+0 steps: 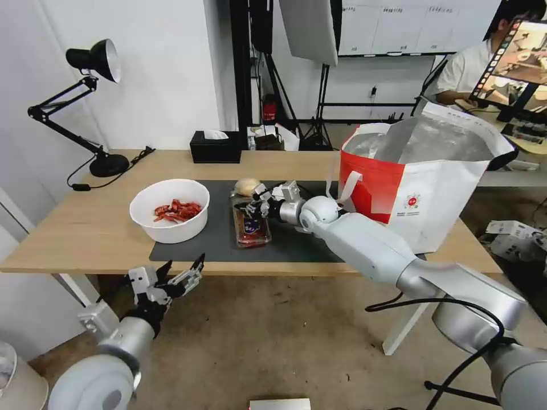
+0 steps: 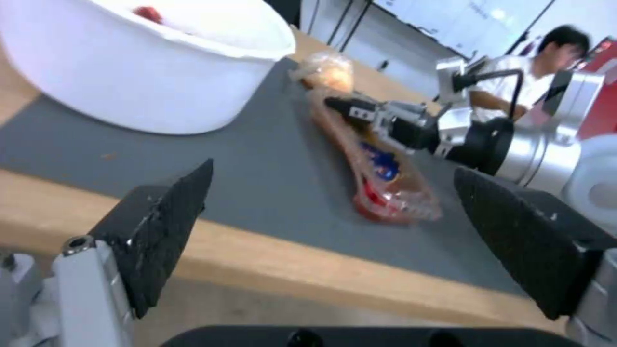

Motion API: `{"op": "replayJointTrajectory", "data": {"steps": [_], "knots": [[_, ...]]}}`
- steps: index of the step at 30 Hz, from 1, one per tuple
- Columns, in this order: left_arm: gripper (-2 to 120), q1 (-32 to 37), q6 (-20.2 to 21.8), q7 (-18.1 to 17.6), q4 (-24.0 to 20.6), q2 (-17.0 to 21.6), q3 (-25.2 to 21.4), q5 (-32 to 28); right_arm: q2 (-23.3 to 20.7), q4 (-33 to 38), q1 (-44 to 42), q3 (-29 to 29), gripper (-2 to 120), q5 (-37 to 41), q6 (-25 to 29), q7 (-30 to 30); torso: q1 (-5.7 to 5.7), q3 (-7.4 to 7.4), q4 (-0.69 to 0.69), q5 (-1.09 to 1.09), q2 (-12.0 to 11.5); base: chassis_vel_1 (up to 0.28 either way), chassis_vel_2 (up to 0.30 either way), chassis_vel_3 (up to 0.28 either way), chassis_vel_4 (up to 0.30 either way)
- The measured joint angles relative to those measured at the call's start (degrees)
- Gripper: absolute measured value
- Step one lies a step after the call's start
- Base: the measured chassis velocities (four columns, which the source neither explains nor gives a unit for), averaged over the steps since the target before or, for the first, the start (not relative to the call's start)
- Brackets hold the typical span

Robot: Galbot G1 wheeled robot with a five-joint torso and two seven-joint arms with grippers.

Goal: Pick up the trash from the table and place it into the takeout bag.

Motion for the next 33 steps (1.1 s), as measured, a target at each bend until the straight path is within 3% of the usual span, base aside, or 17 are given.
{"op": "replayJointTrajectory", "data": {"steps": [10, 23, 33], "knots": [[100, -6.94, -0.19, 0.02, 4.64, 3.67, 2.05, -9.61, -0.27, 1.63, 0.39, -0.39, 0, 1.32, -0.32, 1.11, 0.01, 0.0, 0.0, 0.0, 0.0, 0.0, 0.0, 0.0, 0.0], [100, -13.87, -0.1, 0.42, 10.06, 4.48, 7.92, -11.28, -2.98, 4.03, 0.5, -0.67, 0, 1.71, -0.69, 1.69, 0.01, 0.0, 0.0, 0.01, 0.0, 0.0, 0.0, 0.0, 0.0], [100, -21.81, 0.33, -4.35, 14.18, 4.35, 14.07, -13.94, -4.65, 5.02, 0.18, -0.89, 0, 1.66, -0.84, 1.65, 0.01, 0.0, 0.0, 0.01, 0.0, 0.0, 0.0, 0.0, 0.0]]}}
